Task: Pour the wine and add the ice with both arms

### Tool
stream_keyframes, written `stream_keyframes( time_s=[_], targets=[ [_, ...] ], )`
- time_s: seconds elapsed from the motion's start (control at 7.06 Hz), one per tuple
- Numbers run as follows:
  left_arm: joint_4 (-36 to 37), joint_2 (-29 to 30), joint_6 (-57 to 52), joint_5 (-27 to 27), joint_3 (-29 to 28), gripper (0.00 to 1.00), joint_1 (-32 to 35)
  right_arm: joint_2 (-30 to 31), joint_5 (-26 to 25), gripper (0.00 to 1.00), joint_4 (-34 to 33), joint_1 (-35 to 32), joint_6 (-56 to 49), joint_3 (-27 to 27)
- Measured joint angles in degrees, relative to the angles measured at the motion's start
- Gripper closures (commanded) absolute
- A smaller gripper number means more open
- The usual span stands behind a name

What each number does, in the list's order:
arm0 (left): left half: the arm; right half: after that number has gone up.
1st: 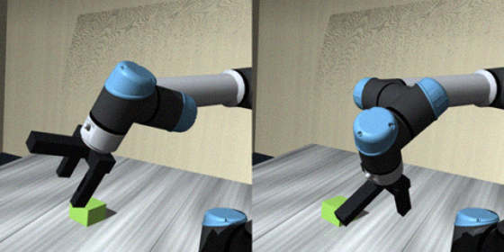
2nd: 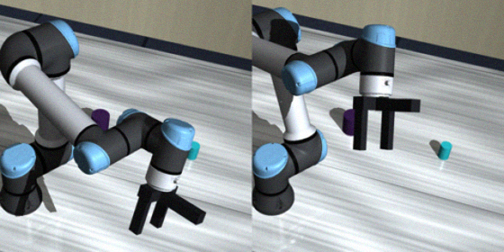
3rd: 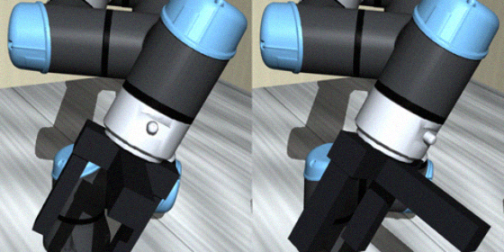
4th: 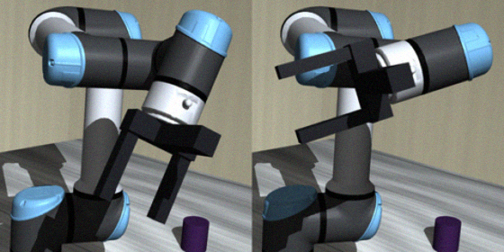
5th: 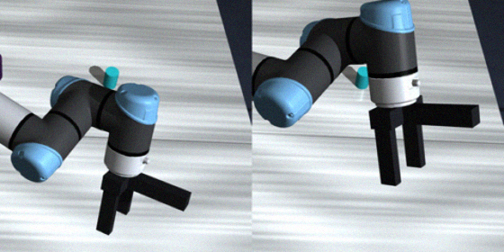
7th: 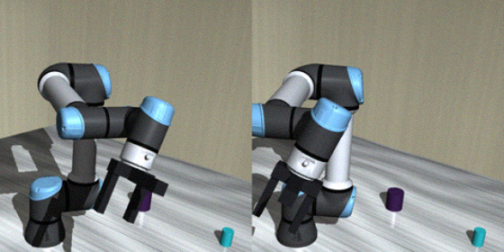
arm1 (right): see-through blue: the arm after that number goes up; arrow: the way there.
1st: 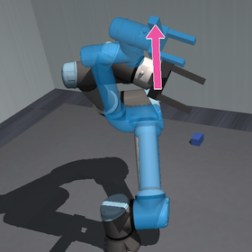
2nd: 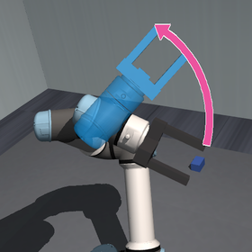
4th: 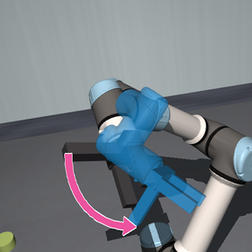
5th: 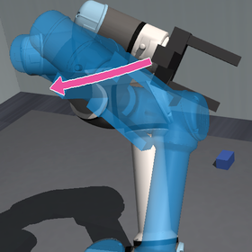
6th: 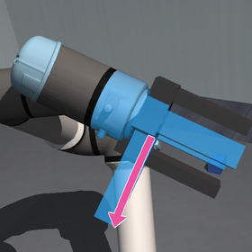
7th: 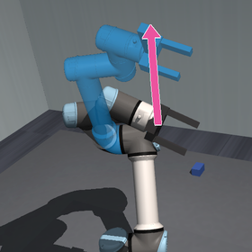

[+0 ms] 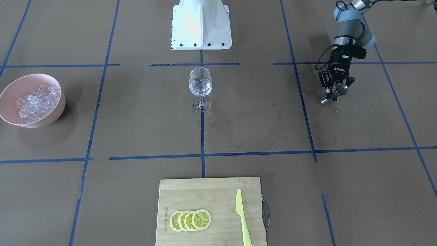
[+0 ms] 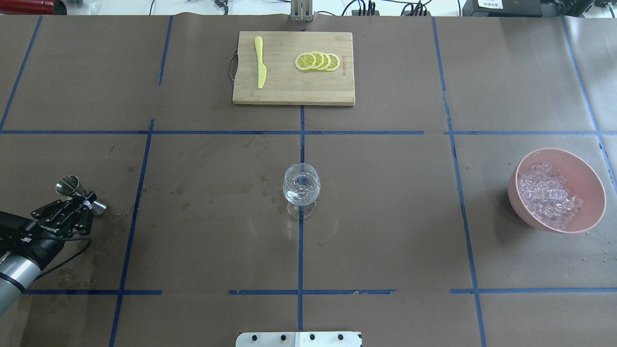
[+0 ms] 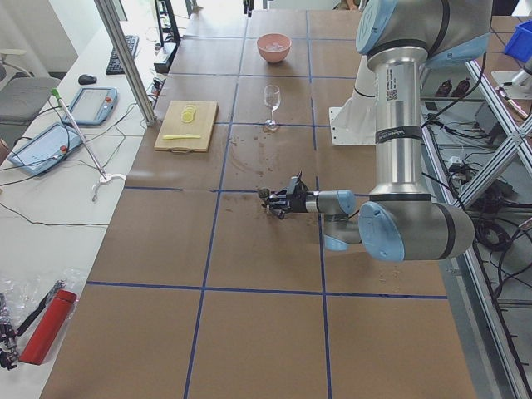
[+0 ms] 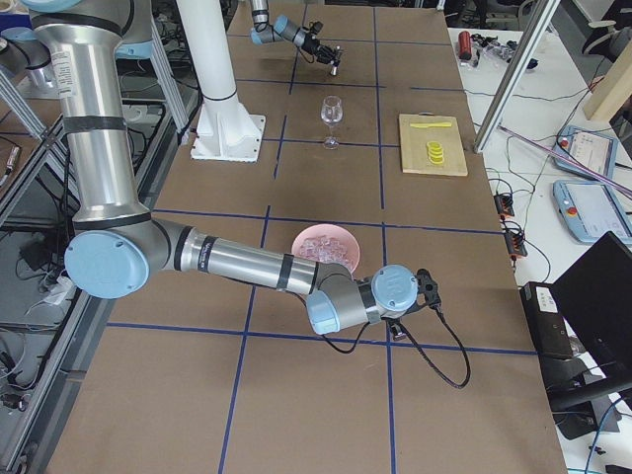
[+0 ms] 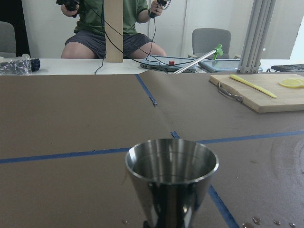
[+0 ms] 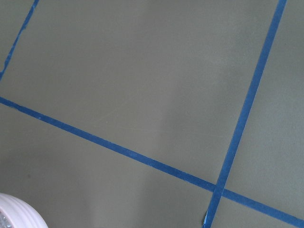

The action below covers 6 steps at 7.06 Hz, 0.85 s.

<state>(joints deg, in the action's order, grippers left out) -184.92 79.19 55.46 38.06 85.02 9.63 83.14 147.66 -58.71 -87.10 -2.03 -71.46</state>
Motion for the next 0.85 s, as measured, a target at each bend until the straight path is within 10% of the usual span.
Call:
stream_keyframes(
  time_s=[0.14,0.42,0.85],
  targets=[
    [0.0,0.0,0.0,0.0,-0.2,0.86,-0.1,0.0,0.0,0.00,0.0,0.0,0.0,0.0],
    [0.0,0.0,0.0,0.0,-0.2,0.47,-0.2,0.0,0.0,0.00,0.0,0.0,0.0,0.0],
    [0.0,0.0,0.0,0.0,-0.2,0.45,-0.3,0.1,0.0,0.00,0.0,0.0,0.0,0.0]
  ],
)
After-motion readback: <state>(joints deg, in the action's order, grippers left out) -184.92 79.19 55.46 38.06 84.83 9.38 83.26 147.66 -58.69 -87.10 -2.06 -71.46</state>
